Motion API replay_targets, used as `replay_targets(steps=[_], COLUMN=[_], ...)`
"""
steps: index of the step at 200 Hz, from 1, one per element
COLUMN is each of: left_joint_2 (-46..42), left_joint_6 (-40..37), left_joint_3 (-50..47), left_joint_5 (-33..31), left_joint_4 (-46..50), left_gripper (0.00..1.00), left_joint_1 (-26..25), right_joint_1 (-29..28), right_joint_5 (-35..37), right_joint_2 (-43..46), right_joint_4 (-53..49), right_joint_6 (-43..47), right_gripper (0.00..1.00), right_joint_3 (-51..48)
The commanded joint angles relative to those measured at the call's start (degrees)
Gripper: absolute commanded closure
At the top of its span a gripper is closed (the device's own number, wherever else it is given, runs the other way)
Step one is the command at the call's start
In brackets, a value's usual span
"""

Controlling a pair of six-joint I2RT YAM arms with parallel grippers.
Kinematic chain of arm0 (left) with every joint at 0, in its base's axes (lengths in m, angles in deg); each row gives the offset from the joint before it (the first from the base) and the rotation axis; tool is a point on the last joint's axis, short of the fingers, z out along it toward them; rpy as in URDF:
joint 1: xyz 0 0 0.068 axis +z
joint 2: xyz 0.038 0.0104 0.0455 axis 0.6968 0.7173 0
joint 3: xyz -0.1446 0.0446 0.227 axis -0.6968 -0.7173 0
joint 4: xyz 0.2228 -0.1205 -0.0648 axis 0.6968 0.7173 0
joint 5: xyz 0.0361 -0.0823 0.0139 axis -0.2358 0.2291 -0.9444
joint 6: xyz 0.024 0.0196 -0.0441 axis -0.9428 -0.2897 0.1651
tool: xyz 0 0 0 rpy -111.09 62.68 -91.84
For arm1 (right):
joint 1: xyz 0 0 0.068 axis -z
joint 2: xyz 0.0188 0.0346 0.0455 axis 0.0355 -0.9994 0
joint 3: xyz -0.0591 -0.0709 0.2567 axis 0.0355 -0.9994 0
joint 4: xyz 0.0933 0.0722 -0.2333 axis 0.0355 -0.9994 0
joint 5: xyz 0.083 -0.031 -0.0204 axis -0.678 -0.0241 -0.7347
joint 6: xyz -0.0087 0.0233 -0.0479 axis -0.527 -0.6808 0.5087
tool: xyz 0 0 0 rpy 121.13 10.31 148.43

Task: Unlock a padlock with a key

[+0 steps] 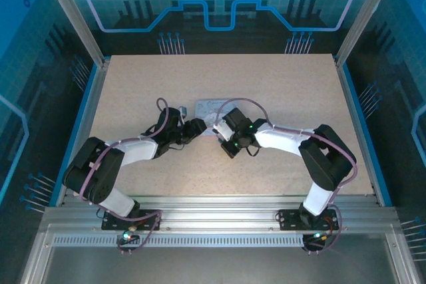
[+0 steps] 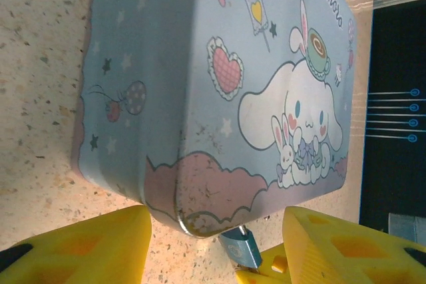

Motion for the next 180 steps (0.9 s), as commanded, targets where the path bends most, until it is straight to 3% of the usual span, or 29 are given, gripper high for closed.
replay_targets(steps=[1, 180], left_joint_2=[0.1, 1.5], left_joint_6=[-1.6, -3.1], left_joint_3=[1.1, 5.6], left_joint_5=[0.1, 0.7], left_joint_4=[-0.4, 1.3], left_gripper=[0.44, 0.41], left_joint_1=[1.0, 3.8], right_joint_1=[0.1, -2.9], right_joint_5=[-1.0, 4.2], right_joint_2=[-2.2, -6.4], right_joint_4=[-3.2, -6.3], right_joint_6=[4.3, 12.4], right_gripper=[1.0, 1.0], right_joint_3=[2.2, 8.7])
